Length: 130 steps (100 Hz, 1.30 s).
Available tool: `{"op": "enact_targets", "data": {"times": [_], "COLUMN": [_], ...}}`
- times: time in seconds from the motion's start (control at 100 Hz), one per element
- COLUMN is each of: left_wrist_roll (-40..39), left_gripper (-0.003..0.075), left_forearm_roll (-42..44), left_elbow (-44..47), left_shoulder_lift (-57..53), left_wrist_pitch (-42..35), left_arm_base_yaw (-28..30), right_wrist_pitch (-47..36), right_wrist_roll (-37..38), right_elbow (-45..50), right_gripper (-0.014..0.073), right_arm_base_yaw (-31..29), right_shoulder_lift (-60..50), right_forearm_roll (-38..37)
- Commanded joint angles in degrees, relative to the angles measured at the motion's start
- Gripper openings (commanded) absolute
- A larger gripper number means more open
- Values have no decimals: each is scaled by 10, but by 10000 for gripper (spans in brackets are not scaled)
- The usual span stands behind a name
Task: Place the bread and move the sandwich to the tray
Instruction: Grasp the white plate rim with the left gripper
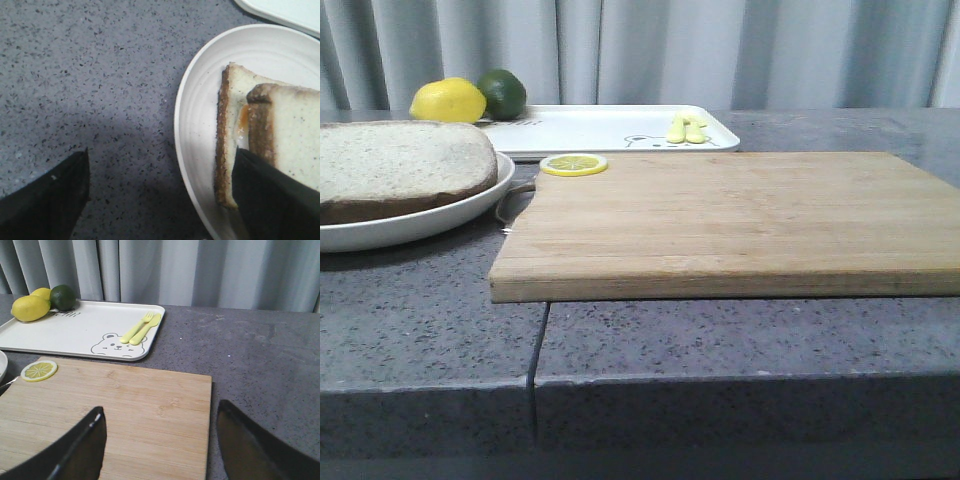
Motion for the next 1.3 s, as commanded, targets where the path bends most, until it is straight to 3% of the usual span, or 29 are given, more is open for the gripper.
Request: {"op": "enact_targets", "data": {"times": [0.0,0.9,1.02,1.29], "left_wrist_roll": [-6,-6,-6,-5], "left_gripper": [546,539,468,223], "left_forearm_roll": [-11,-79,-79,-79], "left_elbow": [-19,-19,-19,-19], "left_shoulder_lift": [4,78,78,78], "left_wrist_pitch": [-40,-62,-61,-59], "left_arm_base_yaw": [2,2,2,2], "right_wrist_pitch": [-45,-45,-45,-45], "right_wrist_roll": [-1,-1,-1,-1], "right_elbow": [-15,-15,-15,-15], "right_gripper": [480,480,480,480], "right_arm_base_yaw": [-5,-5,-5,-5], "right_shoulder_lift": [2,2,2,2], "right_forearm_roll": [-5,-5,-5,-5]}}
